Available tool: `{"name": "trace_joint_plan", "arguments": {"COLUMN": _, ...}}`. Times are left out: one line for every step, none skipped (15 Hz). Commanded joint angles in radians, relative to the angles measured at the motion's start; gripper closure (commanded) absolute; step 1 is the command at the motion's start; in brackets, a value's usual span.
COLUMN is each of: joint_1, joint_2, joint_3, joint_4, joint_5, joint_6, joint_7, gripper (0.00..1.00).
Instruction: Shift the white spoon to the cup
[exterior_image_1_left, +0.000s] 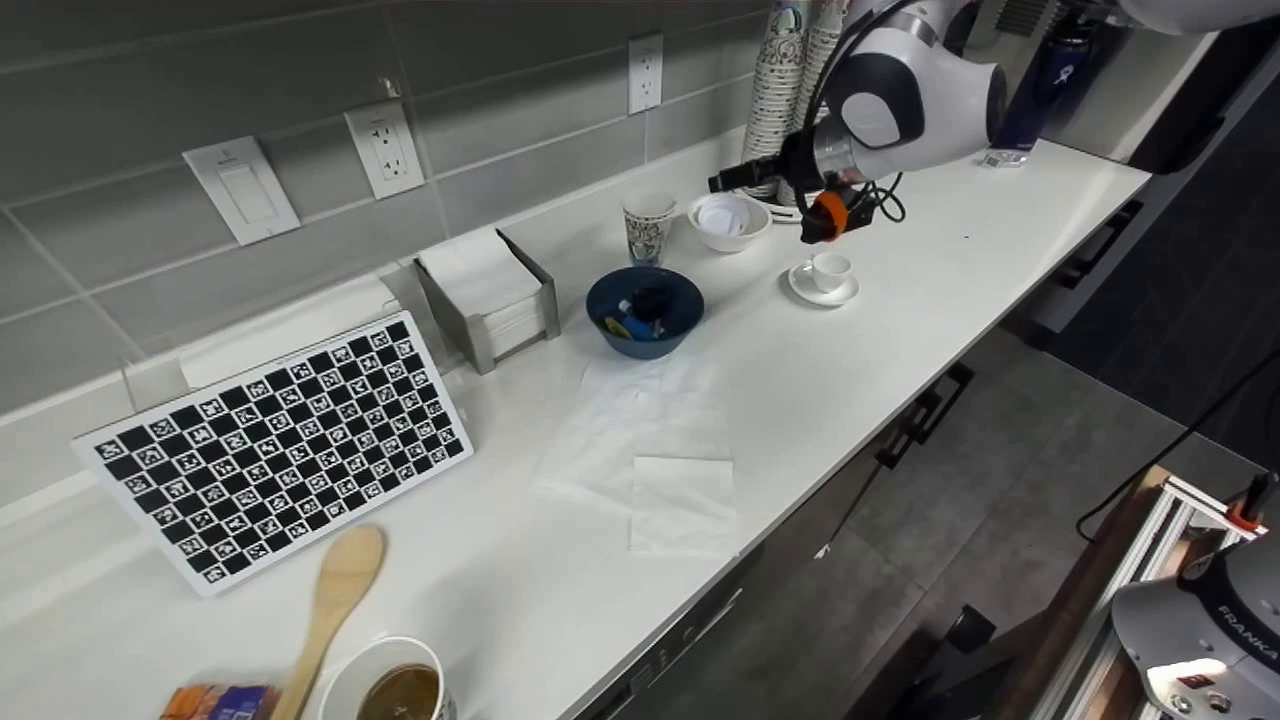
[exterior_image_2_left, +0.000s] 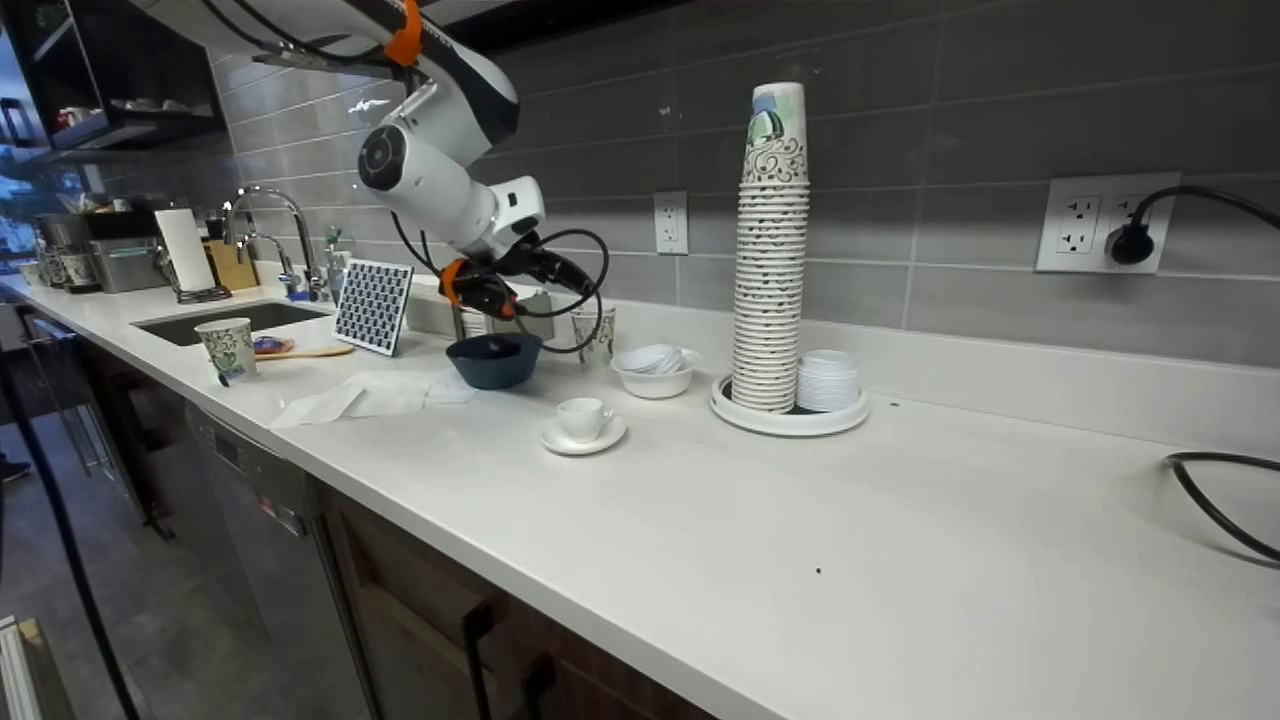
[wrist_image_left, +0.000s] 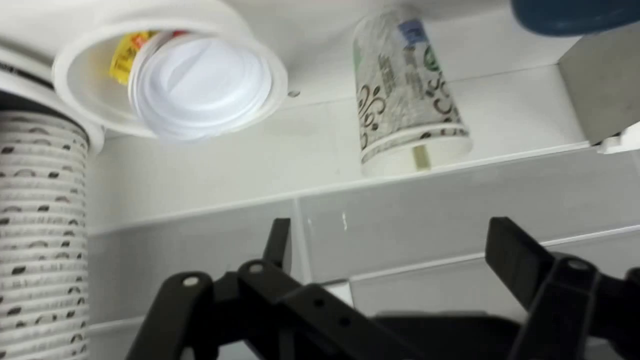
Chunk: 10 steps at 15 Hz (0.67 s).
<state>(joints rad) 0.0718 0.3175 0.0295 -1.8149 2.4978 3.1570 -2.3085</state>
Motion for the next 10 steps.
{"name": "trace_joint_plan", "arguments": {"joint_1": -0.222, "joint_2": -0.148, "joint_3": 0.23, "joint_4": -0.252, "joint_5": -0.059, "joint_6": -0.141, "joint_7": 0.138, "gripper": 0.0}}
{"name": "trace_joint_plan", "arguments": {"joint_1": -0.249, "joint_2": -0.188, "joint_3": 0.235, "joint_4": -0.307, "joint_5": -0.048, "joint_6": -0.188, "joint_7": 0.164, "gripper": 0.0}}
{"name": "trace_joint_plan", "arguments": {"joint_1": -0.268, "joint_2": -0.235, "joint_3": 0.225, "joint_4": -0.361, "joint_5": -0.021, "joint_6": -0.227, "joint_7": 0.181, "gripper": 0.0}}
{"name": "trace_joint_plan", "arguments": {"joint_1": -0.273, "joint_2": -0.29, "joint_3": 0.185, "joint_4": -0.407, "joint_5": 0.046, "joint_6": -0.257, "joint_7": 0.156, "gripper": 0.0}}
{"name": "trace_joint_plan", "arguments": {"joint_1": -0.291, "joint_2": -0.329, "joint_3": 0.17, "joint_4": -0.44, "joint_5": 0.079, "joint_6": -0.269, "joint_7": 0.161, "gripper": 0.0}}
{"name": "trace_joint_plan", "arguments": {"joint_1": -0.31, "joint_2": -0.378, "joint_3": 0.152, "joint_4": -0.485, "joint_5": 0.019, "joint_6": -0.3, "joint_7": 0.246, "gripper": 0.0}}
{"name": "trace_joint_plan", "arguments": {"joint_1": -0.329, "joint_2": -0.428, "joint_3": 0.142, "joint_4": -0.537, "joint_5": 0.019, "joint_6": -0.343, "joint_7": 0.264, "gripper": 0.0}}
{"name": "trace_joint_plan", "arguments": {"joint_1": -0.343, "joint_2": -0.485, "joint_3": 0.124, "joint_4": -0.589, "joint_5": 0.005, "joint_6": -0.402, "joint_7": 0.311, "gripper": 0.0}}
{"name": "trace_joint_plan", "arguments": {"joint_1": -0.349, "joint_2": -0.541, "joint_3": 0.101, "joint_4": -0.648, "joint_5": -0.053, "joint_6": -0.48, "joint_7": 0.365, "gripper": 0.0}}
{"name": "trace_joint_plan", "arguments": {"joint_1": -0.289, "joint_2": -0.594, "joint_3": 0.011, "joint_4": -0.698, "joint_5": -0.123, "joint_6": -0.547, "joint_7": 0.42, "gripper": 0.0}}
